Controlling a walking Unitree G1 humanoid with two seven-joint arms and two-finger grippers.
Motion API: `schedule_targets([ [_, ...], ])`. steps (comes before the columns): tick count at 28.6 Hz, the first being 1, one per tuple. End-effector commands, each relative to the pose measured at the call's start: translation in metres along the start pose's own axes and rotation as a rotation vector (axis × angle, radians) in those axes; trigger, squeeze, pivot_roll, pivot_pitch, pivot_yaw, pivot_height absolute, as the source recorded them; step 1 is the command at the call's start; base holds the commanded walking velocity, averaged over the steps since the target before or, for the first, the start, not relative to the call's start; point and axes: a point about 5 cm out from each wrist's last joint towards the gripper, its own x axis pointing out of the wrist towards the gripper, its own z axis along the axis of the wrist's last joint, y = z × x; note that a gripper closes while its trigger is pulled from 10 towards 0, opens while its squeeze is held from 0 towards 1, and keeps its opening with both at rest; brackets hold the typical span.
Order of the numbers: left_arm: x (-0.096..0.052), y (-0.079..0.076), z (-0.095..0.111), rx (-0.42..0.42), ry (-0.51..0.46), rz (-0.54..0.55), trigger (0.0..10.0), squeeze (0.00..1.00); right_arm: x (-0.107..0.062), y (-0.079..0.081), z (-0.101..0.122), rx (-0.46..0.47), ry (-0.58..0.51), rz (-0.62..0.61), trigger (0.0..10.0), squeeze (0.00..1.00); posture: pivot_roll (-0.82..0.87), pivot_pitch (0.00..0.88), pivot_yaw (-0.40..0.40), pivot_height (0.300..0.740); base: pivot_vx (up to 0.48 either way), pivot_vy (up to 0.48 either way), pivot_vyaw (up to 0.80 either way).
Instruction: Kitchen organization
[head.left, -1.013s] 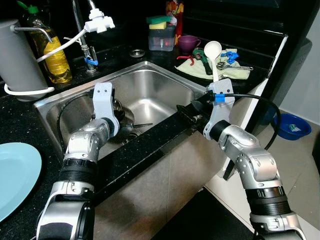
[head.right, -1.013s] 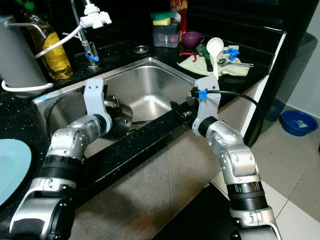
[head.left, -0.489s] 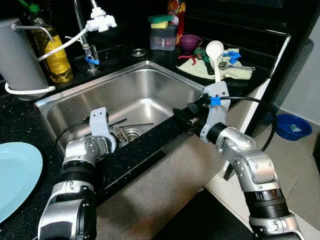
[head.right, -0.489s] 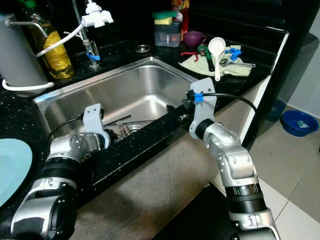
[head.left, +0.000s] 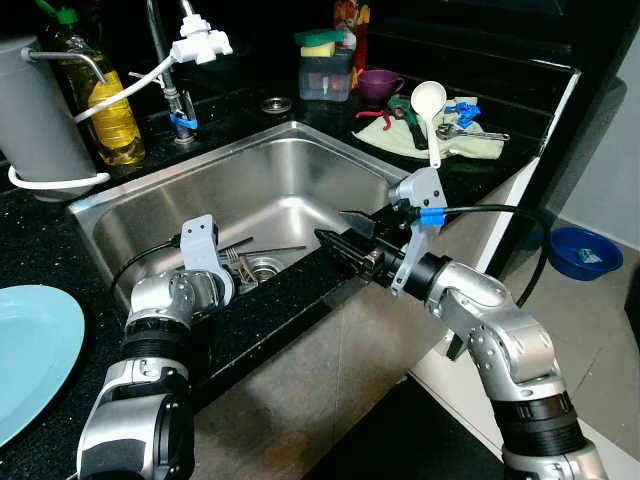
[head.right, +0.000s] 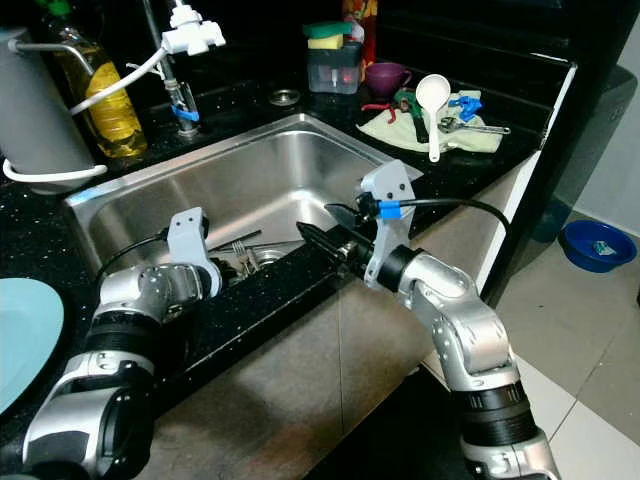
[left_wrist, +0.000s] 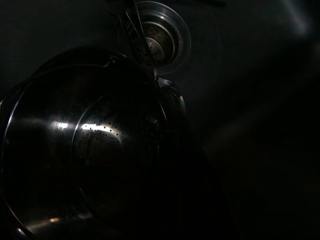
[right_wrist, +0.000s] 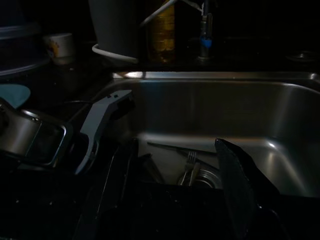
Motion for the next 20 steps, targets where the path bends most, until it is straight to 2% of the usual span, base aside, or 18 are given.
schedule_targets([
  [1,0.0,-0.003,0.001,-0.001,0.012,-0.015,10.0,0.0,0.001,0.006,-0.002,-0.003,0.019,0.03,10.0,0.0,-0.04,0.0,0.003,0.74,0.0,0.0,0.0],
  [4,0.0,-0.003,0.001,-0.005,0.007,-0.019,10.0,0.0,0.0,0.005,-0.003,-0.009,0.028,0.027,10.0,0.0,-0.04,0.0,0.002,0.74,0.0,0.0,0.0],
  [5,0.0,-0.002,0.002,-0.009,0.0,-0.022,10.0,0.47,0.0,0.004,-0.004,-0.01,0.032,0.026,10.0,0.0,-0.04,0.0,0.001,0.74,0.0,0.0,0.0],
  [6,0.0,-0.002,0.002,-0.009,0.0,-0.022,10.0,0.47,0.0,0.004,-0.004,-0.01,0.032,0.026,10.0,0.0,-0.04,0.0,0.001,0.74,0.0,0.0,0.0],
  [7,0.0,-0.002,0.003,-0.013,-0.005,-0.025,10.0,1.0,0.0,0.004,-0.004,-0.011,0.034,0.025,10.0,0.0,-0.04,0.0,0.001,0.74,0.0,0.0,0.0],
  [9,-0.001,-0.002,0.004,-0.015,-0.009,-0.026,10.0,1.0,0.0,0.004,-0.004,-0.012,0.036,0.026,10.0,0.0,-0.04,0.0,0.002,0.74,0.0,0.0,0.0],
  [13,-0.005,-0.006,0.019,-0.033,-0.125,-0.043,10.0,1.0,-0.001,0.003,-0.004,-0.014,0.039,0.019,10.0,0.0,-0.04,0.0,0.002,0.74,0.0,0.0,0.0],
  [14,-0.01,-0.009,0.031,-0.006,-0.222,-0.053,10.0,0.0,-0.001,0.002,-0.004,-0.012,0.037,0.015,10.0,0.0,-0.04,0.0,0.003,0.74,0.0,0.0,0.0],
  [15,-0.017,-0.013,0.042,0.007,-0.323,-0.084,10.0,0.0,-0.001,0.001,-0.004,-0.01,0.035,0.011,10.0,0.0,-0.04,0.0,0.003,0.74,0.0,0.0,0.0],
  [17,-0.017,-0.013,0.042,0.007,-0.323,-0.084,10.0,0.0,-0.001,0.001,-0.004,-0.01,0.035,0.011,10.0,0.0,-0.04,0.0,0.003,0.74,0.0,0.0,0.0],
  [18,-0.023,-0.016,0.05,0.015,-0.391,-0.107,10.0,0.0,-0.001,0.001,-0.004,-0.009,0.034,0.008,10.0,0.0,-0.04,0.0,0.003,0.74,0.0,0.0,0.0],
  [20,-0.044,-0.029,0.065,0.098,-0.588,-0.18,10.0,0.0,-0.001,-0.001,-0.004,-0.005,0.031,-0.008,10.0,0.0,-0.04,0.0,0.002,0.74,0.0,0.0,0.0],
])
